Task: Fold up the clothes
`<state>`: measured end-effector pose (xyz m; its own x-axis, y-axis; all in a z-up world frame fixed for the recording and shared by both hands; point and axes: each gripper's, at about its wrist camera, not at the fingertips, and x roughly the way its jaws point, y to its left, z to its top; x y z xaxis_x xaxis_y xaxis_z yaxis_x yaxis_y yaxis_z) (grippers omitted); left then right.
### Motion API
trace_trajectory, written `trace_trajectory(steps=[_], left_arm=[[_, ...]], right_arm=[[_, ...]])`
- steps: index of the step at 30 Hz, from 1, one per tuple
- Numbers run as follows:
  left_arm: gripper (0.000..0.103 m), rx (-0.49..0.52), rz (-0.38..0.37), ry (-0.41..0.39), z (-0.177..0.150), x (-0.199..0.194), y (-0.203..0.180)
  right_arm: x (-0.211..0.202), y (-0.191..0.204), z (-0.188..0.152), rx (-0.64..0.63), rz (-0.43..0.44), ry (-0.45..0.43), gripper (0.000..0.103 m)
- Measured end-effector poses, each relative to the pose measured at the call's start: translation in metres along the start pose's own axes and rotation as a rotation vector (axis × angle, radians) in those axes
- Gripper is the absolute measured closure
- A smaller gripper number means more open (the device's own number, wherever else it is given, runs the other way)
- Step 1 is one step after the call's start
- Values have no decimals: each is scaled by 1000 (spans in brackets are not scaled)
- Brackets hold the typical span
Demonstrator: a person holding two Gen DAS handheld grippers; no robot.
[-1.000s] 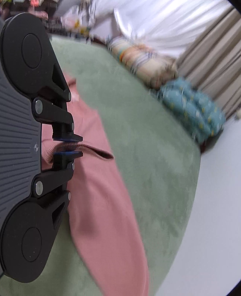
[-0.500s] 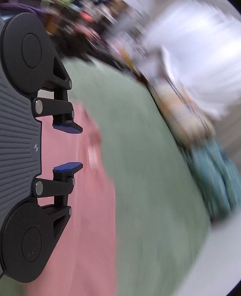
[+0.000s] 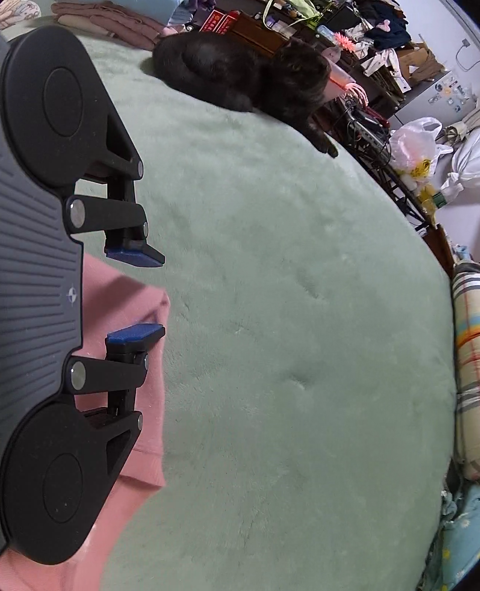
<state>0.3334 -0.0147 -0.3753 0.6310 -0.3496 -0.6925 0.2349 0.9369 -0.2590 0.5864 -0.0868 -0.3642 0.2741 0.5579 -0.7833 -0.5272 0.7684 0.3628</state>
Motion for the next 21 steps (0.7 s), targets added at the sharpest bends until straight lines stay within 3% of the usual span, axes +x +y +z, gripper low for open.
trace_trajectory(steps=[1, 3, 5, 7, 9, 12, 16, 18, 21], left_arm=[[68, 16, 4, -11, -2, 0, -1], [101, 19, 1, -37, -4, -2, 2], [100, -88, -36, -43, -6, -6, 17], [100, -387, -142, -35, -8, -5, 57], [100, -574, -214, -15, -18, -2, 84], [100, -724, -291, 4, -33, 3, 104], [99, -785, -351, 21, -41, 0, 113], [94, -724, -326, 28, -39, -10, 110], [85, -599, -275, 34, -37, -31, 105]], right_arm=[[3, -2, 0, 8, 13, 7, 77], [10, -4, -2, 16, 36, 24, 99], [12, -1, -2, 19, 40, 3, 99], [11, 2, -1, 44, 50, -24, 99], [16, 3, 3, 81, 33, -37, 100], [27, 3, 6, 147, -3, -52, 101], [44, 5, 2, 201, -41, -50, 102], [39, 10, -2, 179, -43, -57, 99], [-4, 12, -5, 195, 4, -176, 94]])
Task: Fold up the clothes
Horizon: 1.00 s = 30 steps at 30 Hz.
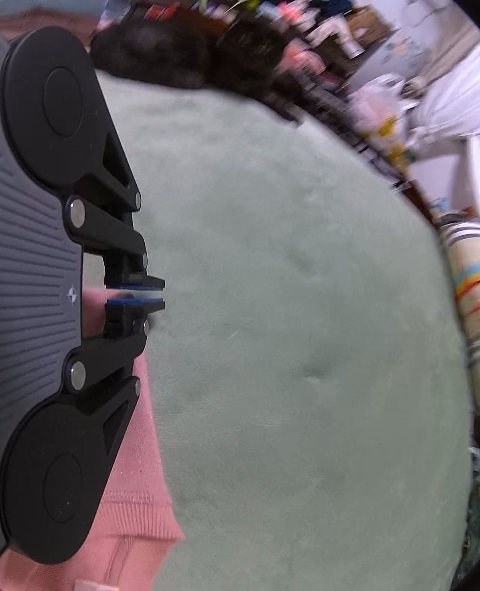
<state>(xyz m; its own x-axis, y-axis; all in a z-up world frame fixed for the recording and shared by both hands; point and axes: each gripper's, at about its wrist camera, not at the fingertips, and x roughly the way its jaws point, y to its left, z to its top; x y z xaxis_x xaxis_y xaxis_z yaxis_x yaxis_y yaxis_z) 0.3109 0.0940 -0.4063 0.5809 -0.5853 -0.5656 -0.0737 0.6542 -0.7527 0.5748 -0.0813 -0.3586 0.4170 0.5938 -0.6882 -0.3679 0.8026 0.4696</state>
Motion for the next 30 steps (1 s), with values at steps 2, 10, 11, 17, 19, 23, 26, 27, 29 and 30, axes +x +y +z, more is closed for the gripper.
trace_trajectory(steps=[2, 10, 11, 17, 19, 23, 26, 27, 29, 30], left_arm=[[84, 51, 40, -13, -3, -13, -3], [80, 223, 73, 12, -45, -32, -44], [80, 227, 80, 18, -47, -32, -44], [80, 151, 130, 25, -73, -48, -27], [80, 137, 151, 21, -71, -59, -27], [80, 157, 161, 0, -73, -86, -38], [63, 246, 167, -41, -75, -98, -62], [54, 258, 172, -47, -76, -98, -67], [53, 276, 186, -59, -78, -92, -76], [52, 279, 196, -58, -80, -83, -81]], right_arm=[[-36, 1, -3, -3, 30, -82, 87], [-117, -15, -134, 143, 136, -77, 87], [-121, -17, -156, 168, 138, -76, 87], [-153, -14, -259, 262, 154, -83, 87], [-179, -8, -296, 286, 183, -93, 86], [-241, -13, -338, 321, 183, -183, 72], [-305, -50, -355, 392, 93, -319, 71], [-323, -69, -358, 440, 60, -365, 70], [-346, -107, -362, 561, 23, -445, 65], [-361, -135, -367, 658, 3, -503, 64]])
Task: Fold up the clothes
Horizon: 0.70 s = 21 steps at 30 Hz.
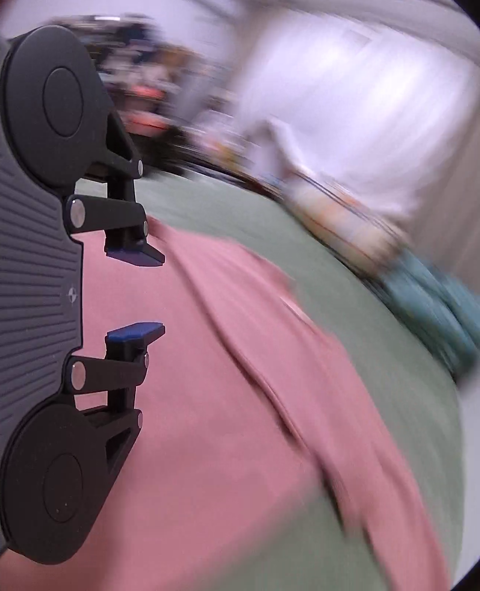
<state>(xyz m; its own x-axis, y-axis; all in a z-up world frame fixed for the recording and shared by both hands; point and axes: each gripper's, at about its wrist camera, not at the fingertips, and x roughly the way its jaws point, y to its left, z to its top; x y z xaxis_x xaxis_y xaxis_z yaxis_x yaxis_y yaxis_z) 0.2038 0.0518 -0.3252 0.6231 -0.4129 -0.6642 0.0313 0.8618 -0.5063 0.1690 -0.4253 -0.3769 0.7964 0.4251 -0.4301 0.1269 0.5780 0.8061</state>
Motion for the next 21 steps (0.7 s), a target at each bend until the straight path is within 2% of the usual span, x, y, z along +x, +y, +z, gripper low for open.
trace_trajectory(steps=[4, 6, 9, 12, 15, 16, 17, 18, 21], left_arm=[[47, -35, 17, 27, -5, 27, -13], [47, -50, 17, 46, -9, 33, -14], [47, -56, 27, 62, -12, 37, -13], [47, -62, 26, 75, -11, 35, -7], [47, -71, 26, 73, -7, 32, -2], [47, -74, 28, 72, -5, 32, -1], [46, -77, 27, 70, -5, 31, 0], [46, -83, 21, 64, -3, 29, 2], [46, -98, -2, 54, 0, 26, 7]], right_arm=[[-8, -65, 48, 228, -59, -176, 54], [5, -98, 65, 393, -12, -223, 53], [40, -120, 76, 528, 66, -229, 53], [76, -126, 81, 599, 25, -209, 51], [97, -115, 82, 578, -25, -252, 53], [99, -111, 83, 562, -42, -264, 63], [101, -101, 86, 504, -103, -280, 88], [102, -87, 89, 423, -154, -302, 92], [94, -48, 101, 152, -186, -370, 92]])
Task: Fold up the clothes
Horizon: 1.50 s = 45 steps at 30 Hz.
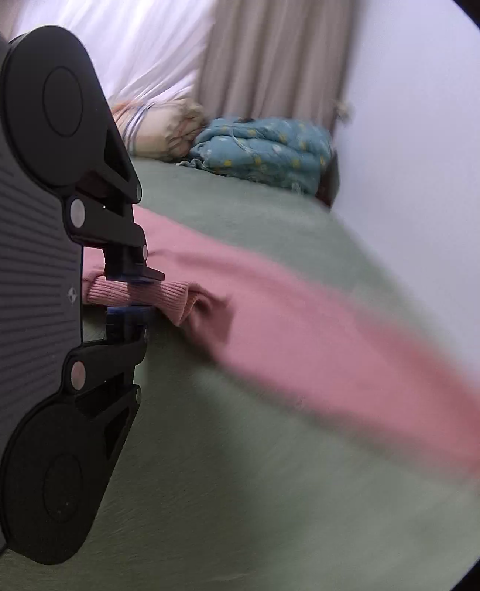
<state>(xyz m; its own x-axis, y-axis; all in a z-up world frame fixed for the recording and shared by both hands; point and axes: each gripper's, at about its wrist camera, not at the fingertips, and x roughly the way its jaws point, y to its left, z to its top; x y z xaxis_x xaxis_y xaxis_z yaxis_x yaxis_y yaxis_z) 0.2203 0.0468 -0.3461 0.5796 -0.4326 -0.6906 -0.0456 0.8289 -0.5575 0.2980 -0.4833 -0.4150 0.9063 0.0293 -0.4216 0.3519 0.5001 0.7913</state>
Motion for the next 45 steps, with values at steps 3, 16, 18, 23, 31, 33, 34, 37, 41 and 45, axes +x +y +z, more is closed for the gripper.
trace_trajectory(steps=[3, 16, 18, 23, 31, 33, 34, 37, 41, 45], left_arm=[[46, 12, -10, 0, -1, -1, 3], [46, 31, -65, 22, -14, -16, 9], [46, 17, -64, 25, -14, -15, 11], [46, 29, -58, 29, -15, -12, 7], [46, 19, -45, 27, -12, -7, 4], [46, 26, -45, 29, -13, -6, 3], [46, 30, -45, 31, -14, -6, 2], [46, 44, -44, 40, -15, -8, 2], [46, 30, -47, 35, -16, -12, 7], [46, 23, -54, 36, -15, -13, 9]], right_arm=[[-6, 55, -6, -246, 42, -23, 92], [9, 121, -62, -821, -275, 30, 92], [7, 104, -53, -786, -326, -6, 92], [0, 75, -42, -676, -347, 8, 92], [-5, 118, -100, -1198, -195, -49, 92], [-6, 126, -131, -1381, -112, -18, 92], [-8, 127, -143, -1428, -81, 7, 91], [-7, 129, -164, -1463, -12, 109, 88], [-40, 123, -150, -1188, 68, 115, 70], [-81, 99, -121, -902, 116, 126, 61]])
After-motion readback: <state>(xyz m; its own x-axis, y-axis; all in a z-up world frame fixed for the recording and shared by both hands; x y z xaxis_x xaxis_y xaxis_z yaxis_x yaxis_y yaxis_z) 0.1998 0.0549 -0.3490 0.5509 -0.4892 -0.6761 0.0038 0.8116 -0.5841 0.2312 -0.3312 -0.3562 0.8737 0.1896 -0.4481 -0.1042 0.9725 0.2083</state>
